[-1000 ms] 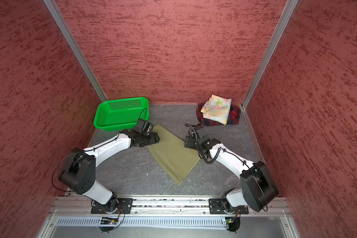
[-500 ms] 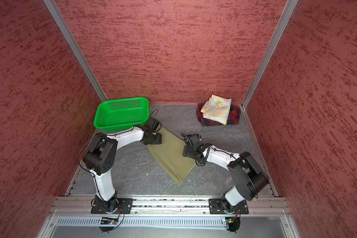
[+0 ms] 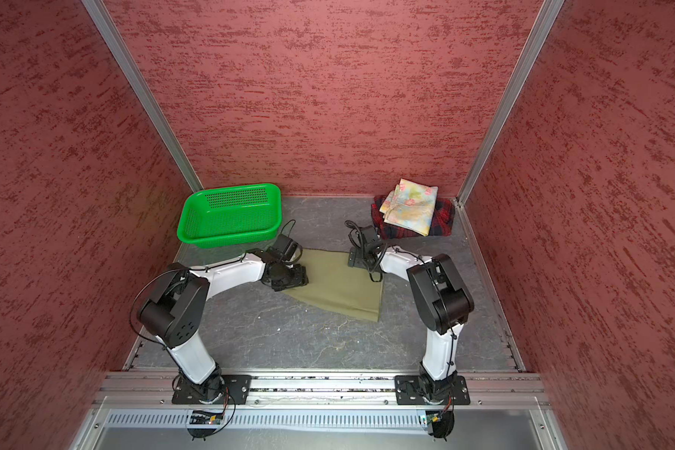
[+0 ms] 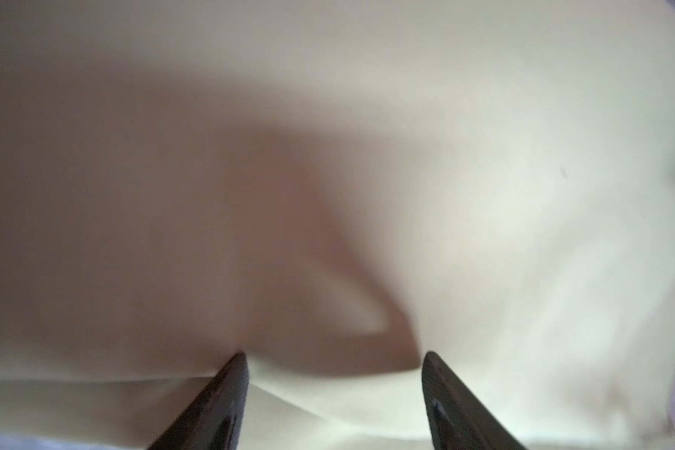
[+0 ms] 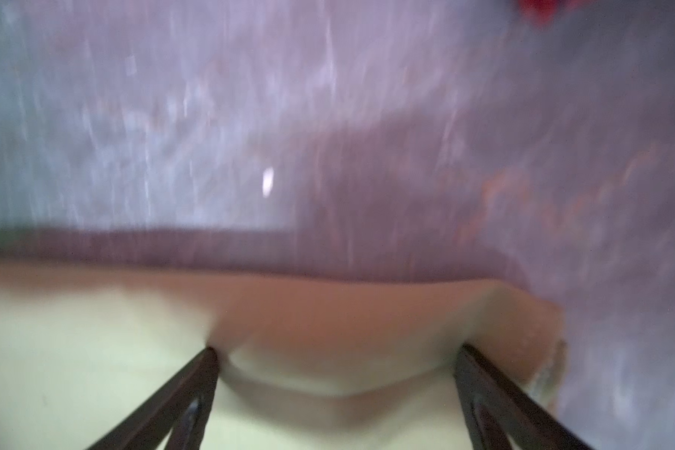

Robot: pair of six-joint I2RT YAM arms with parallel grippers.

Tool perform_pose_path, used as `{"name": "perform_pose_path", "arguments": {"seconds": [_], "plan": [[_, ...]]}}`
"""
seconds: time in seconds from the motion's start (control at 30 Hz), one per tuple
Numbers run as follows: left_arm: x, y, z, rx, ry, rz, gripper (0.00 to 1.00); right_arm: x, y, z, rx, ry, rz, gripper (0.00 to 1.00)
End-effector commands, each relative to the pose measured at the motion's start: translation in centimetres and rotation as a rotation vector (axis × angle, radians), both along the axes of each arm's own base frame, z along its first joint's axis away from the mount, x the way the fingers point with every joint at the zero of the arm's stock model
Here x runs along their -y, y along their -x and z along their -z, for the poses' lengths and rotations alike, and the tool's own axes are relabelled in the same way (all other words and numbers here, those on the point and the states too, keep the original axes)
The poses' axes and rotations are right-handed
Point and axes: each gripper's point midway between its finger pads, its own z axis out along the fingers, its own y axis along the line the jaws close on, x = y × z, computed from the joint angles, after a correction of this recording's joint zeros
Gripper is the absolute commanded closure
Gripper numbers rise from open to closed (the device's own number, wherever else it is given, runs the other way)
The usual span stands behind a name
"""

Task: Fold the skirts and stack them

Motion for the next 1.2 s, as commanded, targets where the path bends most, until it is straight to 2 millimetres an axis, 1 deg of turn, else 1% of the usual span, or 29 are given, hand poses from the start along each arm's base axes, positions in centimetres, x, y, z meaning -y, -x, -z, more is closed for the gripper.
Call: {"name": "perform_pose_path", "arguments": {"seconds": [0.0,0.07,0.1,0.17,0.23,0.3,0.33,0.4,0.47,0.5,0.57,0.67,0.77,0.9,0.93,1.07,1.17], "plan": [[3.2,0.6,-2.5,0.003,0.170,0.003,0.24,-0.9,-4.6,-4.1,0.145,-0.024,-0.092,0.02],[3.4,0.1,-4.6,0.053,0.216,0.003,0.23,-1.4,-6.0,-6.4,0.205,-0.032,-0.126,0.01],[3.0,-0.1,-5.6,0.078,0.227,-0.004,0.22,-1.5,-6.4,-7.6,0.232,-0.031,-0.137,0.01],[1.8,-0.3,-7.2,0.109,0.230,-0.024,0.22,-1.4,-6.2,-9.8,0.265,-0.029,-0.142,0.01],[-0.1,-0.4,-8.6,0.152,0.210,-0.053,0.22,-0.7,-4.9,-11.1,0.275,-0.032,-0.126,0.01],[-2.5,-0.2,-9.0,0.176,0.160,-0.094,0.23,0.4,-2.2,-11.2,0.246,-0.045,-0.089,0.03],[-3.8,-0.1,-8.9,0.182,0.131,-0.117,0.24,0.9,-0.8,-11.2,0.231,-0.057,-0.062,0.04],[-6.3,0.2,-8.3,0.176,0.101,-0.176,0.25,2.5,2.9,-10.0,0.175,-0.083,0.007,0.05],[-8.0,0.3,-7.4,0.161,0.094,-0.226,0.27,3.7,6.3,-8.8,0.126,-0.113,0.074,0.05],[-8.6,0.2,-6.9,0.153,0.089,-0.244,0.27,4.1,7.7,-8.6,0.115,-0.138,0.096,0.06],[-9.3,-0.1,-5.9,0.142,0.079,-0.265,0.29,4.9,10.6,-7.2,0.066,-0.176,0.156,0.07],[-9.1,-1.0,-4.6,0.131,0.090,-0.269,0.31,5.4,13.6,-5.1,0.002,-0.216,0.193,0.09],[-8.9,-2.1,-3.7,0.131,0.093,-0.270,0.35,5.4,15.0,-3.1,-0.059,-0.228,0.203,0.10],[-9.0,-3.1,-2.8,0.138,0.067,-0.264,0.38,5.1,15.5,-1.7,-0.094,-0.239,0.201,0.16],[-9.0,-3.3,-2.6,0.139,0.067,-0.260,0.39,5.1,15.5,-1.4,-0.100,-0.237,0.197,0.20],[-8.9,-3.6,-2.0,0.130,0.059,-0.250,0.41,4.6,15.4,-0.9,-0.093,-0.263,0.189,0.29],[-9.1,-3.7,-1.8,0.130,0.048,-0.251,0.41,4.4,15.0,-1.0,-0.079,-0.276,0.183,0.35]]}}
